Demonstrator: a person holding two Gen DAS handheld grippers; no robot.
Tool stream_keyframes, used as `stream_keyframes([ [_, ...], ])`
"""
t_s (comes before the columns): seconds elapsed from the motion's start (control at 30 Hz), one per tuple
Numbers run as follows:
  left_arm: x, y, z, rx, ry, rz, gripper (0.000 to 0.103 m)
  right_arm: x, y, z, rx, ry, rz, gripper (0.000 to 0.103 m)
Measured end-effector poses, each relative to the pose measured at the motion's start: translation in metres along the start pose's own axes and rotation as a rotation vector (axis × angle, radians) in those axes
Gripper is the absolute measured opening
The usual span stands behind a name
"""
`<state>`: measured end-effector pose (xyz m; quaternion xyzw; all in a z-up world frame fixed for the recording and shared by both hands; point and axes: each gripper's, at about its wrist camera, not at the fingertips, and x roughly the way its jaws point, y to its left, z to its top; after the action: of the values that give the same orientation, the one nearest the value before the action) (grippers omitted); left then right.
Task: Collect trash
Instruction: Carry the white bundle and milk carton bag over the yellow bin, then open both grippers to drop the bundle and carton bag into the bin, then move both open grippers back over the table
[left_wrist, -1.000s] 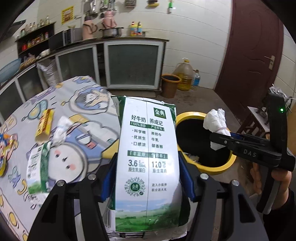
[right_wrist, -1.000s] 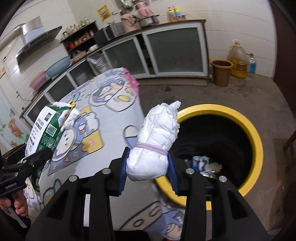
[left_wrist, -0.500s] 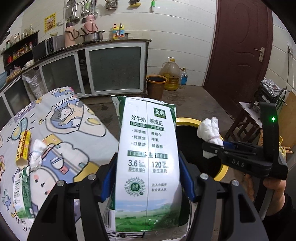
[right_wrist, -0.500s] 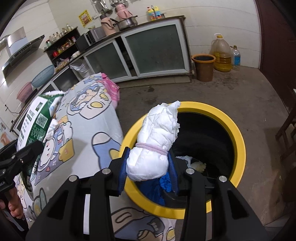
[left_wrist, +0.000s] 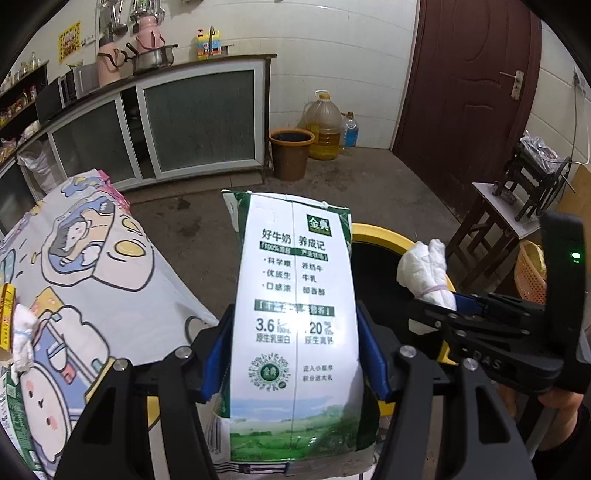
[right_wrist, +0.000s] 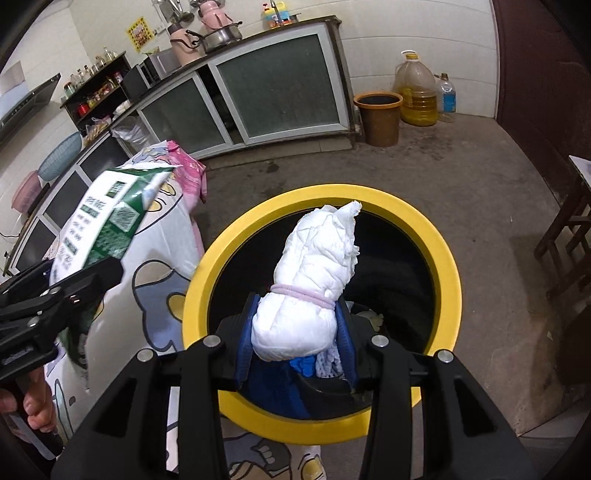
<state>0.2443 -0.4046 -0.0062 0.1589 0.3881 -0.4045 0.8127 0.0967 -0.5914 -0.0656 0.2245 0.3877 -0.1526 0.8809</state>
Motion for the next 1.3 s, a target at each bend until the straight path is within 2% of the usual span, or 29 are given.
stream_keyframes([
  [0.13,0.015,0.000,0.005,-0.014,0.021,-0.021,0.061,0.001,-0.005,0.002,0.012,-0.001,-0.014,0.041],
  [0.17,0.017,0.001,0.006,-0.018,0.021,-0.030,0.066,0.002,-0.007,0.003,0.020,0.003,-0.019,0.048],
  [0.23,0.014,0.002,0.006,-0.028,-0.004,-0.015,0.094,0.001,-0.014,0.003,0.043,-0.001,-0.023,0.057],
  [0.27,0.012,0.004,0.006,-0.033,-0.023,-0.002,0.095,0.000,-0.016,0.003,0.052,-0.003,-0.025,0.057],
  [0.4,0.004,0.017,0.004,-0.065,-0.046,0.022,0.095,-0.003,-0.025,0.002,0.077,-0.003,-0.044,0.057],
  [0.5,-0.003,0.030,0.001,-0.113,-0.047,0.011,0.095,-0.007,-0.025,0.000,0.080,-0.006,-0.043,0.057],
  [0.73,-0.032,0.049,-0.015,-0.153,-0.074,0.016,0.095,-0.018,-0.009,-0.001,0.062,-0.023,-0.017,0.057],
  [0.9,-0.059,0.067,-0.033,-0.158,-0.095,0.053,0.095,-0.024,0.010,-0.002,0.029,-0.030,-0.007,0.057],
  [1.1,-0.106,0.111,-0.066,-0.201,-0.134,0.127,0.095,-0.022,0.043,0.000,-0.021,-0.026,0.029,0.058],
  [1.3,-0.159,0.162,-0.106,-0.224,-0.173,0.276,0.095,-0.015,0.100,0.008,-0.116,-0.013,0.118,0.060],
])
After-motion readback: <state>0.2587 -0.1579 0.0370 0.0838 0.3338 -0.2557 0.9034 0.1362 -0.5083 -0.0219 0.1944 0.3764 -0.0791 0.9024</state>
